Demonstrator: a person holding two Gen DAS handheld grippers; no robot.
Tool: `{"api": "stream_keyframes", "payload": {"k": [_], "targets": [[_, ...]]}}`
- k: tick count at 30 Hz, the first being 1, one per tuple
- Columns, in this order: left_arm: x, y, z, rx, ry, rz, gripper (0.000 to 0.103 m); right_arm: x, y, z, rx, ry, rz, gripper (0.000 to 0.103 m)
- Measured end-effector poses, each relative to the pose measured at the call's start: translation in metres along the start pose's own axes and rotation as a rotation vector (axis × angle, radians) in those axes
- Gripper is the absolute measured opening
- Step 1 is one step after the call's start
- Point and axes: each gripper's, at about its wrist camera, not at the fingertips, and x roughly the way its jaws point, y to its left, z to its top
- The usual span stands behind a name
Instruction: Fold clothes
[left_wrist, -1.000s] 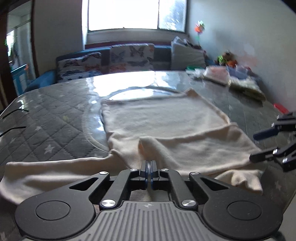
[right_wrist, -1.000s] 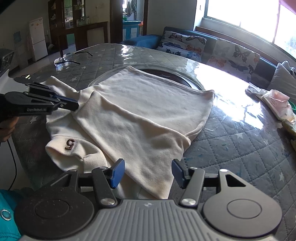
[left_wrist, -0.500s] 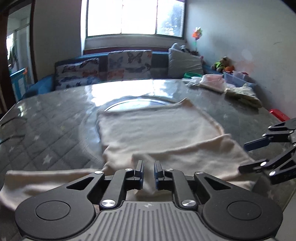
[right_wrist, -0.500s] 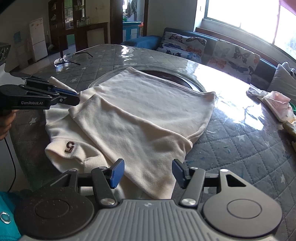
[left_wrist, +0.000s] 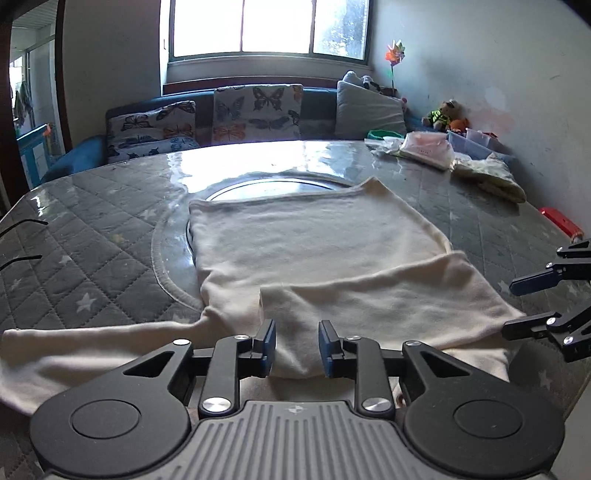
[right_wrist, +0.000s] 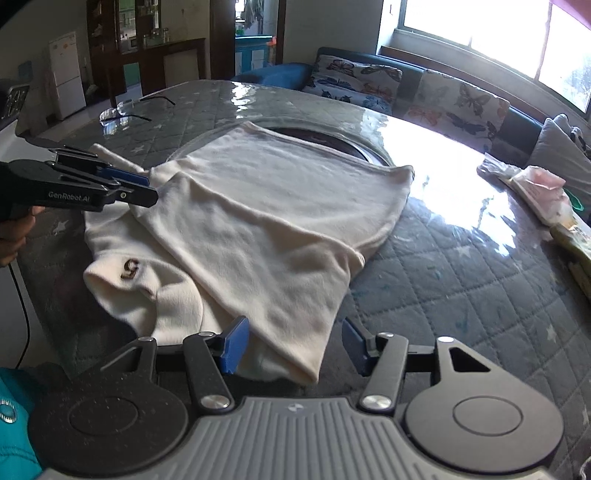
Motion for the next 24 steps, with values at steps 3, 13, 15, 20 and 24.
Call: {"api": "stream_keyframes", "payload": {"k": [3,13,15,20,24], "targets": [[0.003,-0.002,-0.003,0.004,0.01,0.001,0.026,-0.003,0.0,-0.003,0.002,0.01,0.001,0.042],[-0.002,-0.006,0.0,0.005,0.006,-0.022,0.01,-0.004,0.003,-0.006,-0.012,0.019,-0.02,0.006],[-0.006,-0.008,0.0,0.016,0.001,-0.022,0.01,-0.006,0.003,-0.007,-0.02,0.028,-0.032,0.006],[-0.008,-0.006,0.001,0.012,-0.004,-0.008,0.012,-0.015,-0.002,-0.001,-0.031,0.04,0.001,0.011],[-0.012,-0.008,0.003,0.011,-0.029,-0.024,0.014,-0.016,-0.003,0.017,-0.027,-0.027,-0.008,0.018]]}}
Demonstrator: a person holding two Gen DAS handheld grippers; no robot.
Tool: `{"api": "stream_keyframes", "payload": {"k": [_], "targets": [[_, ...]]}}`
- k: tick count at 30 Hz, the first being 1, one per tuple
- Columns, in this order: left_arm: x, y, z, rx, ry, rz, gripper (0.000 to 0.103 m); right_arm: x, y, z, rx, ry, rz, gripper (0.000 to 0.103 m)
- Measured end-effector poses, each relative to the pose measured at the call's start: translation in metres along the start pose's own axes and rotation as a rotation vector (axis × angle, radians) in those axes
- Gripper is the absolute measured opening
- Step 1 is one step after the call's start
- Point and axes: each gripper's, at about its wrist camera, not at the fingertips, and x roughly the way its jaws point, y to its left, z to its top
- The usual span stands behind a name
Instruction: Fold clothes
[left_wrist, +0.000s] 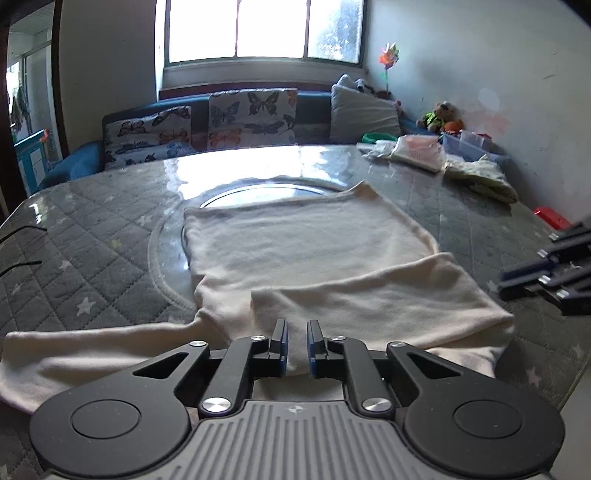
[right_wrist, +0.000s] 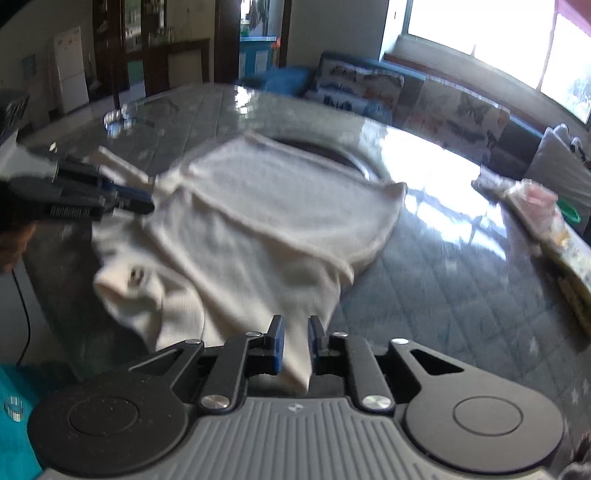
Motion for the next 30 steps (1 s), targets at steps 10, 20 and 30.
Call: {"api": "stream_keyframes", "payload": {"k": [10,20,30], "targets": [[0.014,0.01,-0.009,-0.039,0.051,-0.004,0.017,0.06,-0.005,0.032,0.012,0.005,0.011,0.024],[-0.008,0.027,-0.011,-0.07,0.014,0.012,0.04,0.062,0.013,0.047,-0.031,-0.003,0.032,0.038],[-0.035,0.073,-0.023,-0.17,-0.004,0.117,0.047,0.097,0.073,0.094,-0.116,-0.012,0.204,0.023]]}}
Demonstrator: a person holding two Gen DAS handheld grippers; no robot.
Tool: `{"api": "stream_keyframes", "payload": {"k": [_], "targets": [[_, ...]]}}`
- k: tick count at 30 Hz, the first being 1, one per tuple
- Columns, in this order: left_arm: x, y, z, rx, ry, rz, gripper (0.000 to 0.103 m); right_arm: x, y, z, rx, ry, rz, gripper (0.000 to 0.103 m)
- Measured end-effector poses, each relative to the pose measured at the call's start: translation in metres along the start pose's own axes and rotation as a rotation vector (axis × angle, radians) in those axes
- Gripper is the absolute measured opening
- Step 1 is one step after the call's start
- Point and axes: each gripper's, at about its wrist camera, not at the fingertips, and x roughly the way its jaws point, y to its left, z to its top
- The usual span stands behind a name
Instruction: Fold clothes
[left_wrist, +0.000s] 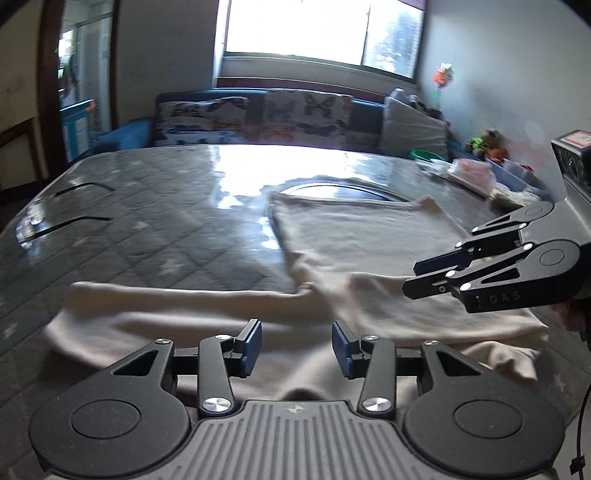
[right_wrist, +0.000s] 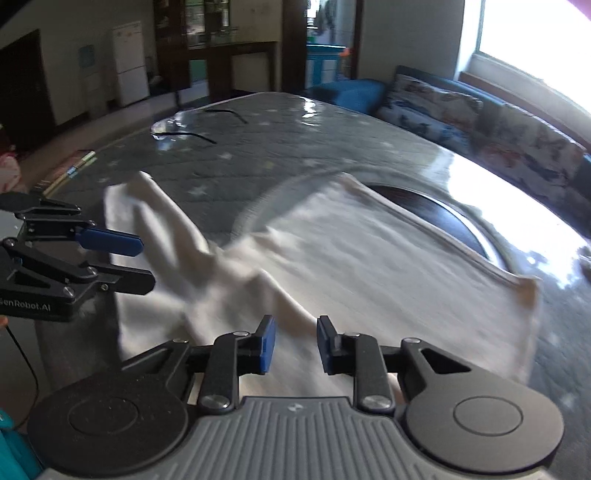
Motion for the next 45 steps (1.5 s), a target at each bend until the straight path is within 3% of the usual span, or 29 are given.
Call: {"api": "stream_keyframes", "payload": {"k": [3,10,19,26,28,32,38,45], "targets": [[-0.004,0.017,-0.002,-0.041,-0.002,0.031,0.056,0.014,0.011,0.008,-0.017,0.014,0.02,0.023],[-0.012,0.054,-0.007,-0.117,-0.011,0.107,0.056,0.015,0.026,0.005,-0.052,0.038,0.028,0.023],[-0.011,0.1,-0.006,-0.251,-0.021,0.289,0.056,0.011,0.037,-0.006,-0.078,0.066,0.061,0.024],[-0.007,0.132,-0.001,-0.377,-0.023,0.426,0.055,-0.001,0.035,-0.002,-0.072,0.032,0.049,0.025],[-0.002,0.141,-0.001,-0.416,0.002,0.431,0.053,-0.003,0.036,-0.003,-0.071,0.027,0.045,0.025],[0.002,0.145,0.0,-0.444,0.008,0.431,0.039,-0.006,0.036,-0.005,-0.069,0.02,0.04,0.031],[0.006,0.138,0.0,-0.428,-0.004,0.409,0.012,-0.012,0.035,-0.005,-0.061,-0.01,0.033,0.031],[-0.007,0.121,0.01,-0.433,-0.056,0.301,0.01,-0.025,0.029,-0.009,-0.036,-0.04,0.022,0.031]]}}
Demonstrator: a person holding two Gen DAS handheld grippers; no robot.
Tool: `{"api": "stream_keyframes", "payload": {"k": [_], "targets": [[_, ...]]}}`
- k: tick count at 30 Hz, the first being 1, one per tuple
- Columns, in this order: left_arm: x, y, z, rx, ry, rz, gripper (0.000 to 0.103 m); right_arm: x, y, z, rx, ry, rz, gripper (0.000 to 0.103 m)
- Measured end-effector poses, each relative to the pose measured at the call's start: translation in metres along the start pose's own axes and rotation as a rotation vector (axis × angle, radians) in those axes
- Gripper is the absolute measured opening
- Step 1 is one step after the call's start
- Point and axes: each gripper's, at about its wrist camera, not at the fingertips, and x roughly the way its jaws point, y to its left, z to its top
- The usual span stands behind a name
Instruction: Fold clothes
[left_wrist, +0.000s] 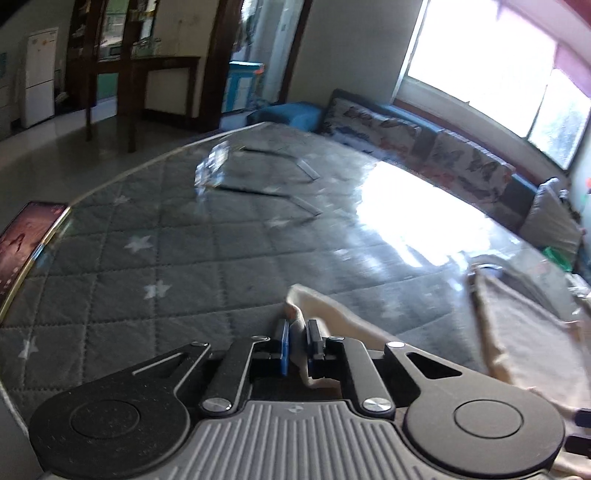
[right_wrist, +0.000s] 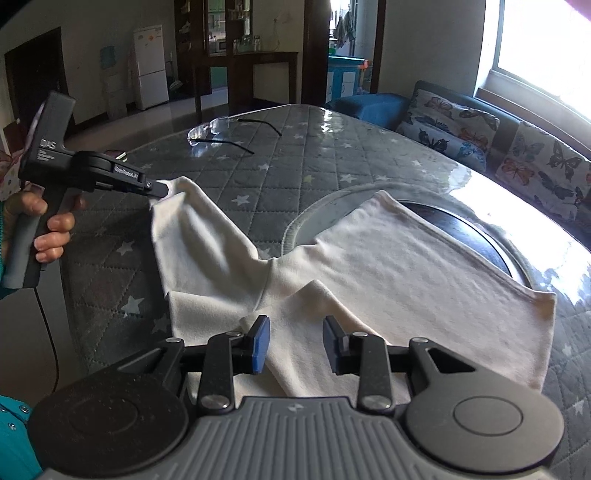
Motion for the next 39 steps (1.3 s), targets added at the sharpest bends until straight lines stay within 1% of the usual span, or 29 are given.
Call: {"api": "stream_keyframes", "payload": {"k": [5,10,15,19,24,25,29,32,35,36,37,39], "targets": [[-0.026,-0.023,0.009,0.004,-0.029,-0.129,0.01,-0.012,-0.01,-0.006,0.041,-0.021,-0.022,0.031],[-0.052,-0.067,0.013,0.066,-0.05,-0.282,0.01,-0.029,-0.023,-0.015,0.089,-0.05,-0.05,0.031],[-0.067,-0.119,0.002,0.141,-0.029,-0.438,0.01,-0.049,-0.038,-0.025,0.133,-0.074,-0.088,0.031],[-0.067,-0.159,-0.013,0.189,0.011,-0.533,0.01,-0.066,-0.051,-0.035,0.173,-0.089,-0.129,0.031],[-0.067,-0.205,-0.041,0.264,0.064,-0.638,0.01,-0.086,-0.07,-0.049,0.235,-0.098,-0.175,0.031],[-0.066,-0.212,-0.047,0.283,0.071,-0.655,0.01,-0.09,-0.073,-0.052,0.247,-0.099,-0.182,0.031],[-0.056,-0.235,-0.07,0.356,0.106,-0.685,0.01,-0.098,-0.083,-0.062,0.288,-0.096,-0.203,0.031],[-0.047,-0.245,-0.086,0.412,0.143,-0.696,0.012,-0.097,-0.09,-0.067,0.318,-0.085,-0.209,0.031],[-0.04,-0.245,-0.097,0.448,0.185,-0.7,0.02,-0.093,-0.095,-0.07,0.34,-0.077,-0.21,0.031],[-0.041,-0.243,-0.1,0.458,0.19,-0.698,0.025,-0.091,-0.096,-0.071,0.349,-0.075,-0.208,0.031],[-0.042,-0.239,-0.101,0.467,0.189,-0.699,0.027,-0.09,-0.097,-0.071,0.356,-0.073,-0.205,0.031],[-0.047,-0.229,-0.101,0.479,0.176,-0.696,0.041,-0.087,-0.097,-0.072,0.366,-0.066,-0.193,0.031]]}}
